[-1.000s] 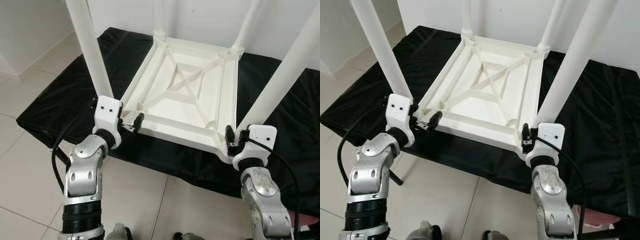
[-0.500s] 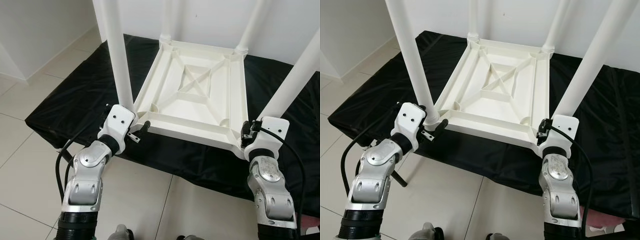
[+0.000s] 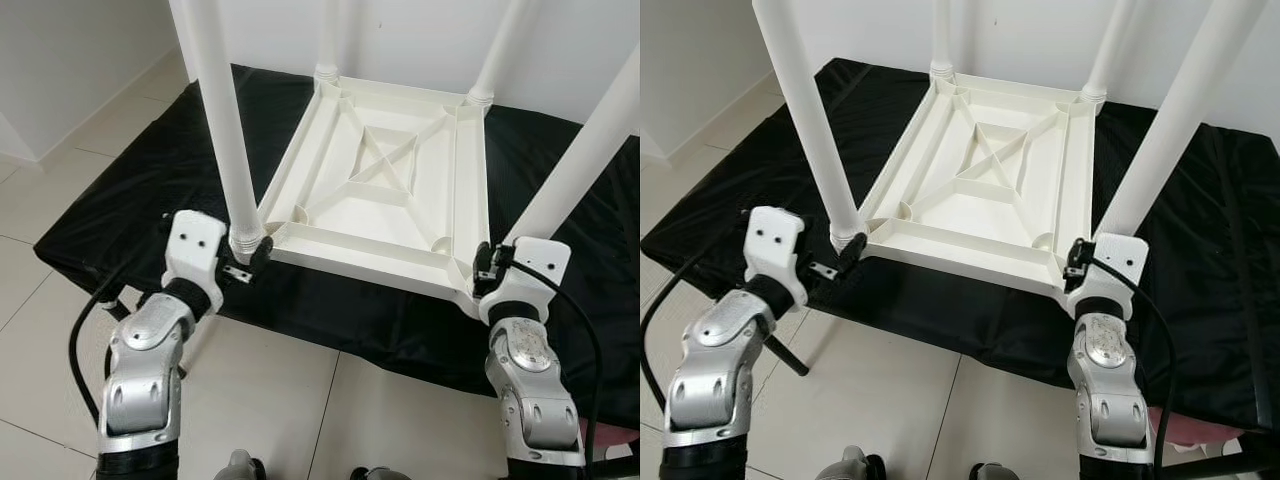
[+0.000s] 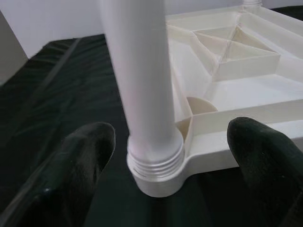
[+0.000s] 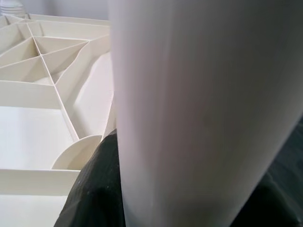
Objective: Building children table
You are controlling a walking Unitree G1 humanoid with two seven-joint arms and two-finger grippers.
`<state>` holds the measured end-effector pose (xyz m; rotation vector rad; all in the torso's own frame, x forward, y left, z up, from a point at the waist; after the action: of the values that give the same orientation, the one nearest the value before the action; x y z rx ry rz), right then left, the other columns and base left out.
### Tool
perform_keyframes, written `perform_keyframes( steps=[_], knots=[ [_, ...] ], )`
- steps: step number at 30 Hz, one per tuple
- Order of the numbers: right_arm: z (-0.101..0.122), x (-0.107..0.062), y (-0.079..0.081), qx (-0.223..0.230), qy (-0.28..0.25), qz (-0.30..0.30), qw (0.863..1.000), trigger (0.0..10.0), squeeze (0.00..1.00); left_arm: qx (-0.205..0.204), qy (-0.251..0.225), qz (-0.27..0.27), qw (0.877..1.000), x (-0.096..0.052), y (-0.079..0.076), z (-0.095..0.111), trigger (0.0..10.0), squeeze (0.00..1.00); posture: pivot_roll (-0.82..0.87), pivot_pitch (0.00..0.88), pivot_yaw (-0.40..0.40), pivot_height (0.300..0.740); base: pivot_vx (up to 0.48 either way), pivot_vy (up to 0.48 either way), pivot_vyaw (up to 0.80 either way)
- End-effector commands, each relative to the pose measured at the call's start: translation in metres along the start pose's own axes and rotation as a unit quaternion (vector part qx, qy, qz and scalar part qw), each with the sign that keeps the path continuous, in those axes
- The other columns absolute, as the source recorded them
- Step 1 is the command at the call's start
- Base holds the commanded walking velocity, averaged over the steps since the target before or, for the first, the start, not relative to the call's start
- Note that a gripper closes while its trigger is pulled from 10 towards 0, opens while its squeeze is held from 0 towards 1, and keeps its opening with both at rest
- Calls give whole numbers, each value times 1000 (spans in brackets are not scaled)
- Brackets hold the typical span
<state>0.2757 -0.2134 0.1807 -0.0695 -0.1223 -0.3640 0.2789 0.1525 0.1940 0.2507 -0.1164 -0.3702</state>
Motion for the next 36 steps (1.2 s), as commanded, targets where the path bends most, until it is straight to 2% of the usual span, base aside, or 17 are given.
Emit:
perform_keyframes(
  steps=[1, 2, 8, 9, 10, 13, 14, 15, 16, 18, 20, 26, 28, 30, 33, 35, 36],
  knots=[
    [-5, 5, -25, -63, 8, -66, 996, 10000, 0, 0, 7, 52, 999, -6, 10, -1, 10000, 0, 3, 148, 8, 740, 0, 0, 0],
    [1, 13, -32, -65, -6, -87, 994, 10000, 0, 11, -5, 60, 998, -7, 20, 5, 10000, 0, 18, 145, 1, 740, 0, 0, 0],
    [8, 18, -29, -63, -23, -83, 994, 10000, 0, 22, -30, 53, 998, 3, 24, 14, 10000, 0, 22, 142, -6, 740, 0, 0, 0],
    [8, 19, -27, -60, -26, -76, 995, 10000, 0, 25, -39, 48, 998, 8, 22, 19, 10000, 682, 21, 139, -10, 740, 0, 0, 0],
    [9, 19, -25, -59, -28, -73, 995, 10000, 1000, 22, -49, 35, 998, 14, 19, 24, 10000, 1000, 18, 138, -12, 740, 0, 0, 0],
    [10, 19, -25, -57, -32, -74, 995, 10000, 1000, 19, -59, 15, 998, 19, 14, 31, 10000, 1000, 10, 138, -9, 740, 0, 0, 0],
    [11, 19, -25, -52, -36, -74, 995, 10000, 863, 9, -56, -2, 998, 20, 10, 32, 10000, 808, 10, 138, -9, 740, 0, 0, 0],
    [15, 19, -23, -40, -44, -61, 996, 10000, 0, -4, -55, -30, 998, 18, 5, 33, 10000, 0, 3, 139, -4, 740, 0, 0, 0],
    [18, 17, -19, -24, -52, -41, 998, 10000, 0, -13, -58, -51, 997, 16, 0, 35, 10000, 0, 1, 140, -3, 740, 0, 0, 0],
    [18, 17, -19, -24, -52, -41, 998, 10000, 0, -13, -58, -51, 997, 16, 0, 35, 10000, 0, 1, 140, -3, 740, 0, 0, 0],
    [21, 13, -10, 1, -59, -5, 998, 10000, 0, -35, -61, -51, 996, 14, 0, 38, 10000, 0, -1, 145, -1, 740, 0, 0, 0],
    [17, 4, -1, 8, -53, 24, 998, 10000, 0, -45, -58, -45, 996, 11, 2, 39, 10000, 0, 3, 148, -4, 740, 0, 0, 0],
    [13, 3, 0, 8, -46, 23, 999, 10000, 0, -47, -53, -32, 997, 15, 1, 37, 10000, 0, 9, 147, -5, 740, 0, 0, 0],
    [7, 2, 3, 7, -38, 19, 999, 10000, 0, -27, -30, 12, 999, 25, 1, 30, 10000, 0, 7, 145, -6, 740, 0, 0, 0],
    [6, 1, 4, 9, -34, 18, 999, 10000, 0, -29, -22, 22, 999, 31, -1, 28, 10000, 0, 5, 142, -8, 740, 0, 0, 0],
    [2, 1, 5, 14, -25, 13, 999, 10000, 0, -35, -25, 44, 998, 46, -4, 27, 10000, 0, 0, 135, -13, 740, 0, 0, 0],
    [2, 1, 5, 14, -25, 13, 999, 10000, 0, -35, -25, 44, 998, 46, -4, 27, 10000, 0, 0, 135, -13, 740, 0, 0, 0]
  ],
)
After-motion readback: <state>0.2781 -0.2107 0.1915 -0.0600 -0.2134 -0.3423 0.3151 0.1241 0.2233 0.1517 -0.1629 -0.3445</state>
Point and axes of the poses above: a point about 5 cm out from each wrist's last joint towards the gripper, its own x axis pointing out of the wrist towards the gripper, its own z axis along the axis of the wrist's last joint, y = z × x, the point moved 1 cm from there along x, pointing out of the wrist towards the gripper, and after that the axes turned 4 degrees about x, right-handed, at the moved point
